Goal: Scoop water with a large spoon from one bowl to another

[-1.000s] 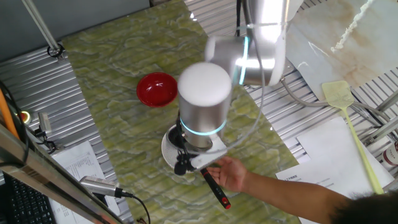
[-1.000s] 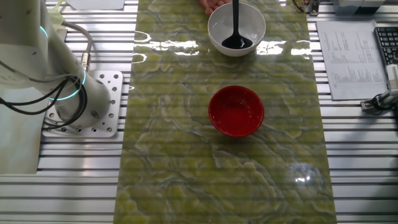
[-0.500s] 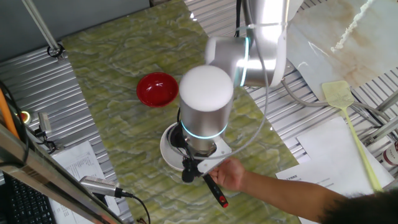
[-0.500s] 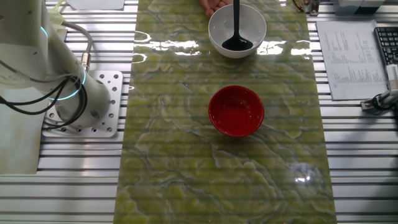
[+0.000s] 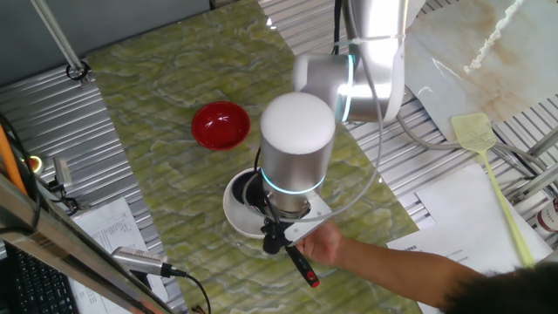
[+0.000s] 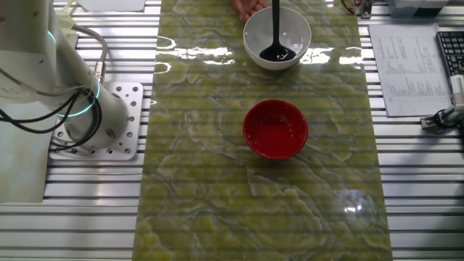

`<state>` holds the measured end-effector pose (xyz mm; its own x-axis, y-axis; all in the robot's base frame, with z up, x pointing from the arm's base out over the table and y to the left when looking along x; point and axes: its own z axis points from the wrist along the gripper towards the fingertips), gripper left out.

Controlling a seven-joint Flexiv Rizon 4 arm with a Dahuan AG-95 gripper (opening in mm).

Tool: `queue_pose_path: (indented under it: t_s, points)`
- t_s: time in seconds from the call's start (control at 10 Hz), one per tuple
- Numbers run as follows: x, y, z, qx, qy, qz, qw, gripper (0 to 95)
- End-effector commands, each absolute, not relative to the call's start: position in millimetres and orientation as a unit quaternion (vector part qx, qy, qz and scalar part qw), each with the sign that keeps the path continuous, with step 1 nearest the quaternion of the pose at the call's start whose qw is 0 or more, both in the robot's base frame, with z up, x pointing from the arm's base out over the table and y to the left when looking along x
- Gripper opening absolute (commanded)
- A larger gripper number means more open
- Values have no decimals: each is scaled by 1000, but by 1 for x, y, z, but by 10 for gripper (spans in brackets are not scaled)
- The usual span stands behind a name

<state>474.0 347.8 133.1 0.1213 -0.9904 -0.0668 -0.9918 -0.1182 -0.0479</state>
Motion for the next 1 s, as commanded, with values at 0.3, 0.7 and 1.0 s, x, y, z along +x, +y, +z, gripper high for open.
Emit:
queue_pose_path:
  t_s: [0.3,0.7,1.0]
  points:
    - [475,349,128,-746,664,9,41,380]
    - [474,353,127,-744,668,-3,28,380]
    - [473,356,126,-745,667,1,27,380]
